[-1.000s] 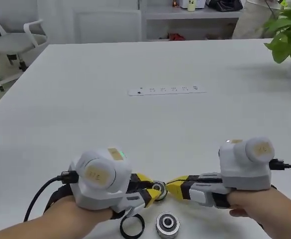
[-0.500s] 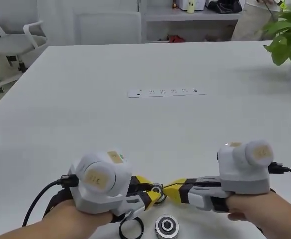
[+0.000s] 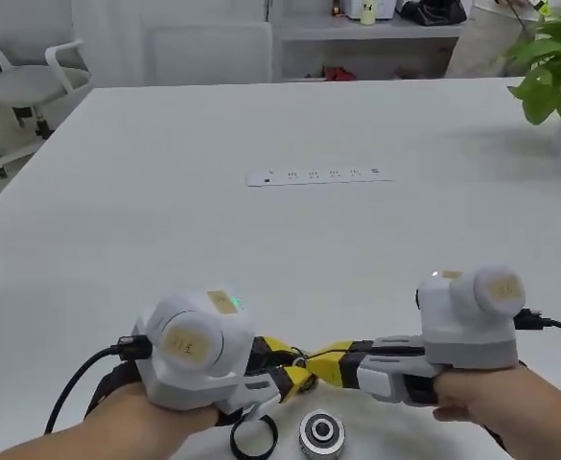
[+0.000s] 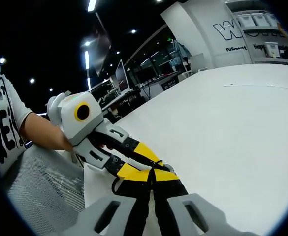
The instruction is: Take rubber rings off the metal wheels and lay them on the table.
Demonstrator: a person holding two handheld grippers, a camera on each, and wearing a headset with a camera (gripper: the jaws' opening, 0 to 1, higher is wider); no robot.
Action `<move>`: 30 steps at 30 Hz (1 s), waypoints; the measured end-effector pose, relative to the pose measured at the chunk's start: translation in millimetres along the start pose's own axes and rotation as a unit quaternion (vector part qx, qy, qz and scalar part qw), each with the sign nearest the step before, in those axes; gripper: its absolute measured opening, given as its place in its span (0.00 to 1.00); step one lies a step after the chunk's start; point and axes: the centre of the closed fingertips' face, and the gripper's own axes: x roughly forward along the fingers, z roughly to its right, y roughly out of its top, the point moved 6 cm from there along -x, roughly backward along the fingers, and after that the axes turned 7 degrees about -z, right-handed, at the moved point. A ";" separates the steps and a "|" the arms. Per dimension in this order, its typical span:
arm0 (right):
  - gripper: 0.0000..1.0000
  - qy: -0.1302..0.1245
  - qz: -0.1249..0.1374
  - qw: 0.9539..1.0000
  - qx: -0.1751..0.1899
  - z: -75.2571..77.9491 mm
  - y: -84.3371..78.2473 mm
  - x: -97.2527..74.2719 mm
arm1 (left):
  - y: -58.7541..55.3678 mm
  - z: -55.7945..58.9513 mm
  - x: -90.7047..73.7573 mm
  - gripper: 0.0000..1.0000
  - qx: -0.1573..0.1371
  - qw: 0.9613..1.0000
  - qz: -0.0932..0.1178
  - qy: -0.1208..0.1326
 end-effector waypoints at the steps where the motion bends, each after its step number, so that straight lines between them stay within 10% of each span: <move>1: 0.00 -0.001 -0.001 1.000 -0.003 -0.3 0.4 0.5 | -0.1 0.1 -0.1 0.13 0.000 1.000 0.000 0.000; 30: 0.00 -0.019 0.003 1.000 0.013 9.4 -2.4 -7.3 | -2.8 -2.8 -20.1 0.29 -0.013 0.999 0.010 -0.032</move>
